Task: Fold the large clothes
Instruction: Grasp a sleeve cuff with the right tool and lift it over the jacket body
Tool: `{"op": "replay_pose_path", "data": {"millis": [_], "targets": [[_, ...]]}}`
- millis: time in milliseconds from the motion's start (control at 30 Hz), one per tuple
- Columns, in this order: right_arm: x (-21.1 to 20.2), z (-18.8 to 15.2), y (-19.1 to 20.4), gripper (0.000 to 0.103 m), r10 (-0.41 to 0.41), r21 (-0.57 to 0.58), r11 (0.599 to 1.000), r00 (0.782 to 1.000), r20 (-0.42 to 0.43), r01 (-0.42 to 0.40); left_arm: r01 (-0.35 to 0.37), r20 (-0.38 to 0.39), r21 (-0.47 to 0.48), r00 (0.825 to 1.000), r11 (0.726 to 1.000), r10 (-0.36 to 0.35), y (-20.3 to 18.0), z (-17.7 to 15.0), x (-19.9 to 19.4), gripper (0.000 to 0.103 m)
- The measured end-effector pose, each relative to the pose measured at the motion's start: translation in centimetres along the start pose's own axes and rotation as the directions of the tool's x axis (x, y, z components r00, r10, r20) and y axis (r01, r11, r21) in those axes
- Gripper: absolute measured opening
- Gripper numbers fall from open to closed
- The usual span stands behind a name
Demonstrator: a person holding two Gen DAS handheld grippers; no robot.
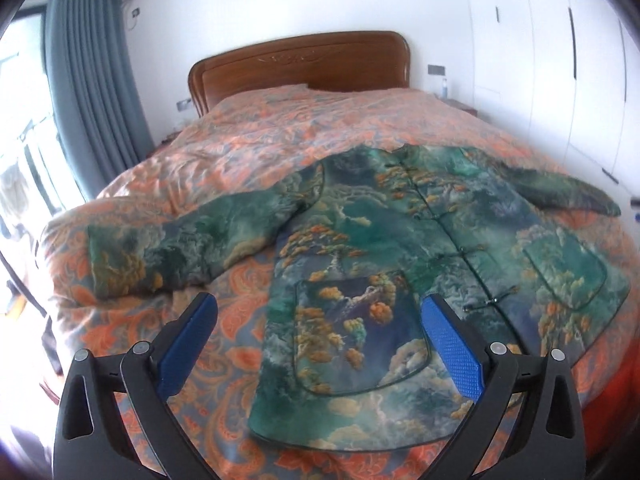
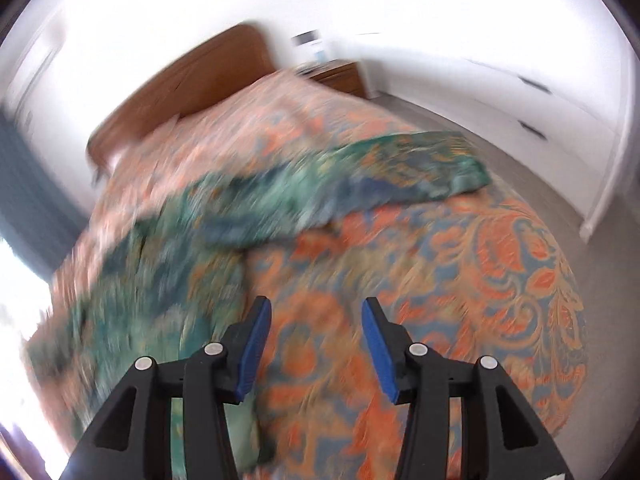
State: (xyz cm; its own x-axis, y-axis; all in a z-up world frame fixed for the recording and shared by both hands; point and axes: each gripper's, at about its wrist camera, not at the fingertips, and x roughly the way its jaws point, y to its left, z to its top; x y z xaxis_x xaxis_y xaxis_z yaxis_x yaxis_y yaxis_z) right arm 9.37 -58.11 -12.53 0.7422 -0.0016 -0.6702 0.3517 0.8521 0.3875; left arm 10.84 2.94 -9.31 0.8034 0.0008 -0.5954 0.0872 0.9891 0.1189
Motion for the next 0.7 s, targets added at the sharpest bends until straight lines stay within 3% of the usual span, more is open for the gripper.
{"op": "replay_pose_path", "data": {"millis": [100,267,333,500,633,700], "targets": [[1.6,2.6,-4.3,0.050,0.044,0.192,0.980,0.999,0.009,-0.044,0.001,-0.019,-0.005,1.000,1.000,-0.001,-0.3,-0.3,0.2,0.102],[6.8,4.7,-9.7,0.050,0.127,0.433,0.894,0.992,0.002,-0.115,-0.006,-0.072,-0.058,0.997,0.998,0.001,0.1,-0.3,1.0,0.102],[8.8,5.5,-10.9,0.050,0.141,0.487,0.863,0.990,0.021,-0.134,-0.010,-0.084,-0.075,0.996,0.997,0.003,0.3,-0.3,1.1,0.102],[12.3,7.3,-13.2,0.050,0.063,0.544,0.835,0.996,0.057,-0.083,-0.051,-0.096,-0.071,0.994,0.996,0.044,0.5,-0.2,1.3,0.102],[14.8,6.8,-15.1,0.050,0.028,0.649,0.758,0.998,0.064,-0.062,-0.069,-0.118,-0.080,0.991,0.994,0.059,0.6,-0.3,2.0,0.102],[15.5,6.8,-15.6,0.050,0.037,0.673,0.733,0.994,0.104,-0.098,-0.071,-0.137,-0.089,0.989,0.993,0.059,0.6,-0.3,2.7,0.102]]}}
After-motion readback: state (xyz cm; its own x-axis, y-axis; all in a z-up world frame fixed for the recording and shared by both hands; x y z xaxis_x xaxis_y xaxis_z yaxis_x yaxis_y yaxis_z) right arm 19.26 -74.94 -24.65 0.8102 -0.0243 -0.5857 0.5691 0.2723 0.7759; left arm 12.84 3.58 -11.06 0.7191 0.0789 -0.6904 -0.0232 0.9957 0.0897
